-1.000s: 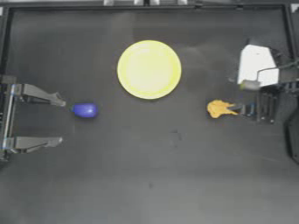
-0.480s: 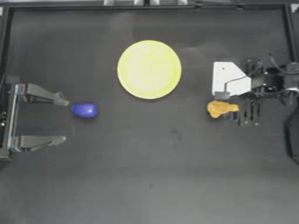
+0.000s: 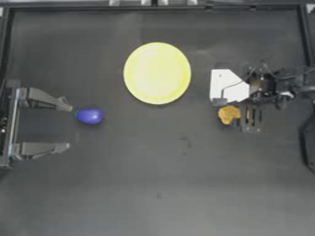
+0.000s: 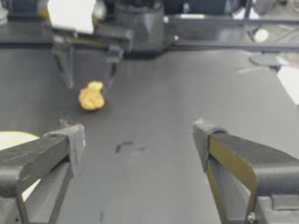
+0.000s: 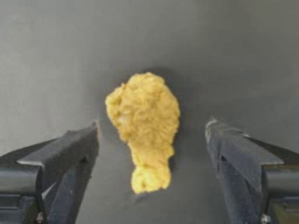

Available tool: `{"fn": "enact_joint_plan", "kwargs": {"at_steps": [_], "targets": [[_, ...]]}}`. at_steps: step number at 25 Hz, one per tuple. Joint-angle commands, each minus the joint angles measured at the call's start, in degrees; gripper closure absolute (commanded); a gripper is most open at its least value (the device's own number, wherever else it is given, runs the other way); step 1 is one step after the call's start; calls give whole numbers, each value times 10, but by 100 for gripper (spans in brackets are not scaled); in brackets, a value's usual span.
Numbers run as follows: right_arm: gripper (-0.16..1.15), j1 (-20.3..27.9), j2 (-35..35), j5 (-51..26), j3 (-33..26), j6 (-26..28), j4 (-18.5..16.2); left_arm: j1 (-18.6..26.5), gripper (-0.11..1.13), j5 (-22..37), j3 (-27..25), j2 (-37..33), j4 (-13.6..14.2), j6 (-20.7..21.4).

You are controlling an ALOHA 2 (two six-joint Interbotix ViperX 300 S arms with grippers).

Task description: Put brown chicken wing on plate

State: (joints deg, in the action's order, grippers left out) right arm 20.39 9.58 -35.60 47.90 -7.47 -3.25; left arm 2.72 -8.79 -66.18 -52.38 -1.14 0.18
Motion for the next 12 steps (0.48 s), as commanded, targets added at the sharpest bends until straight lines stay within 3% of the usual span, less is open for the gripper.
{"fn": "enact_joint_plan", "kwargs": {"at_steps": [1,12], "targets": [[-2,1,-9,14,-2,-2,11,1,0,-3,16,11,-1,-1],[0,1,-33,47,0,-2,12,6,0,-3,16,13,-4,-1]]}}
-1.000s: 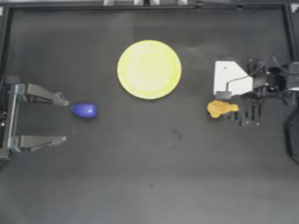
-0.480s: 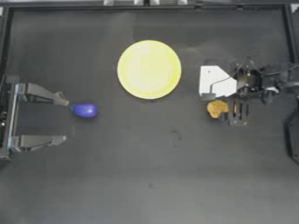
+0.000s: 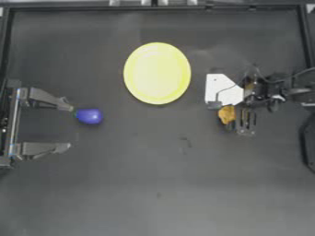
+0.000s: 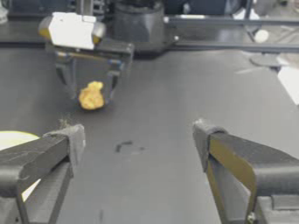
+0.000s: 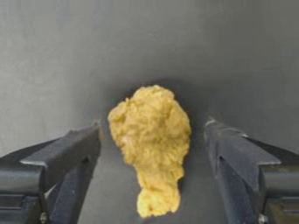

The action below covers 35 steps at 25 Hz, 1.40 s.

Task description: Put brown chicken wing on plate

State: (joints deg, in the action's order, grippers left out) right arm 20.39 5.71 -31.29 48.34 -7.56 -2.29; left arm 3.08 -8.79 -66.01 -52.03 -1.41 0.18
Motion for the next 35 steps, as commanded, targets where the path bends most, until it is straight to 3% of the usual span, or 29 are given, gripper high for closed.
{"fn": "enact_joint_plan", "kwargs": {"at_steps": [1,5,7,10,13,21,28,35], "targets": [[0,1,4,4,-4,-1,3,4,0,-3,14,10,-1,-1],[9,1,1,5,-4,-1,6,4,0,-2,14,11,-1,-1],[23,1,1,3,-4,-1,6,4,0,-3,14,11,-1,-1],[55,1,1,2,-4,-1,4,4,0,-2,14,11,-2,-1],[74,1,3,1,-7,-1,5,4,0,-2,14,12,-2,-1],[76,-2,42,-20,-40,-13,6,4,0,-3,14,19,-2,-1],[77,6,41,-20,-106,-89,42,4,0,-2,14,25,-2,-3],[77,39,-4,-18,-191,-146,51,4,0,-3,14,32,-2,-3]]}}
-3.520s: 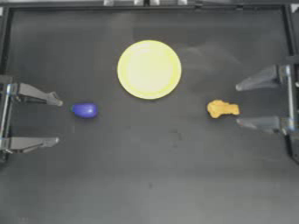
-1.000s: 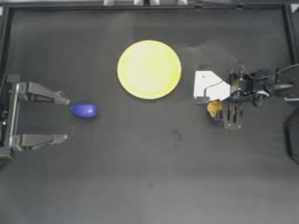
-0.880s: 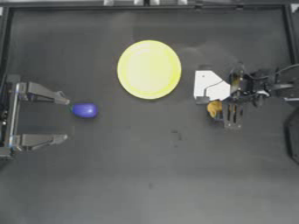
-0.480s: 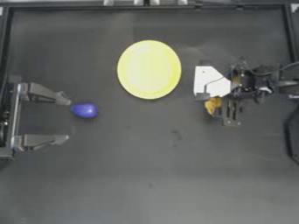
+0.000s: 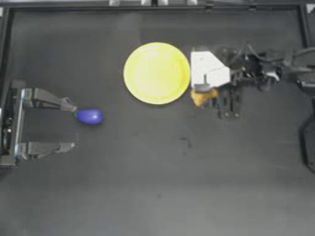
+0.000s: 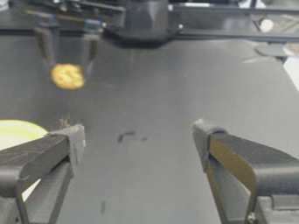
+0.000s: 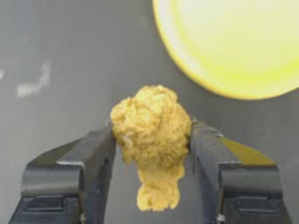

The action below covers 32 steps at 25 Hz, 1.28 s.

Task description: Put brown chicken wing on plate

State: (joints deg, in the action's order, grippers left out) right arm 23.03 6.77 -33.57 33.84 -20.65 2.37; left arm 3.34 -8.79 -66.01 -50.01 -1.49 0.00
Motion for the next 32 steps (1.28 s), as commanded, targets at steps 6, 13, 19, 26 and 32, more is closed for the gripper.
{"fn": "enact_joint_plan", "kwargs": {"at_steps": [6,13,19,26,32], "targets": [[78,32,-102,5,-136,-83,37,1,0,-3,14,15,-1,-1],[78,54,-196,-12,-227,-187,131,1,0,-3,14,17,-1,-1],[77,65,-243,-30,-274,-220,150,1,0,-2,14,18,-1,-1],[76,72,-281,-52,-314,-219,133,2,0,-3,14,18,-1,-1],[76,74,-311,-92,-349,-214,125,3,0,-3,14,18,-1,-1]]}}
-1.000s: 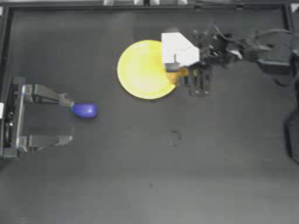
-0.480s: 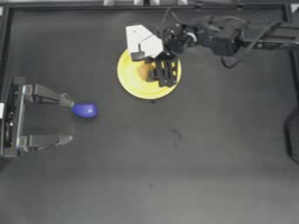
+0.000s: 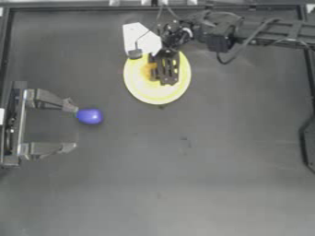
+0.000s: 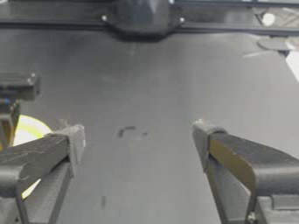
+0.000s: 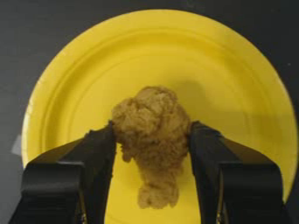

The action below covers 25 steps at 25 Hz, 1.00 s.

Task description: Put brown chicken wing on plate

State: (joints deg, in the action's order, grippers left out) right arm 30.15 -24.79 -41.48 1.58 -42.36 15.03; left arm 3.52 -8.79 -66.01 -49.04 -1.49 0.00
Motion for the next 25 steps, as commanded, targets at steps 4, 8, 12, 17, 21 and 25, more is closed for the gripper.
{"fn": "enact_joint_plan", "kwargs": {"at_steps": [4,8,12,17,21,25], "targets": [[75,4,-1,-22,-35,4,-2,1,0,-2,14,8,-1,-1],[59,4,-1,-22,-38,4,-1,1,0,-3,14,8,-1,-1],[19,4,-4,-28,-37,10,-1,2,0,-3,14,8,-1,-1],[-6,4,-3,-47,-40,22,-3,1,0,-2,14,8,-1,-1],[-2,4,0,-48,-42,24,-2,1,0,-3,14,8,-1,-1],[-1,4,10,-52,-40,25,-3,1,0,-3,14,8,-1,-1]]}}
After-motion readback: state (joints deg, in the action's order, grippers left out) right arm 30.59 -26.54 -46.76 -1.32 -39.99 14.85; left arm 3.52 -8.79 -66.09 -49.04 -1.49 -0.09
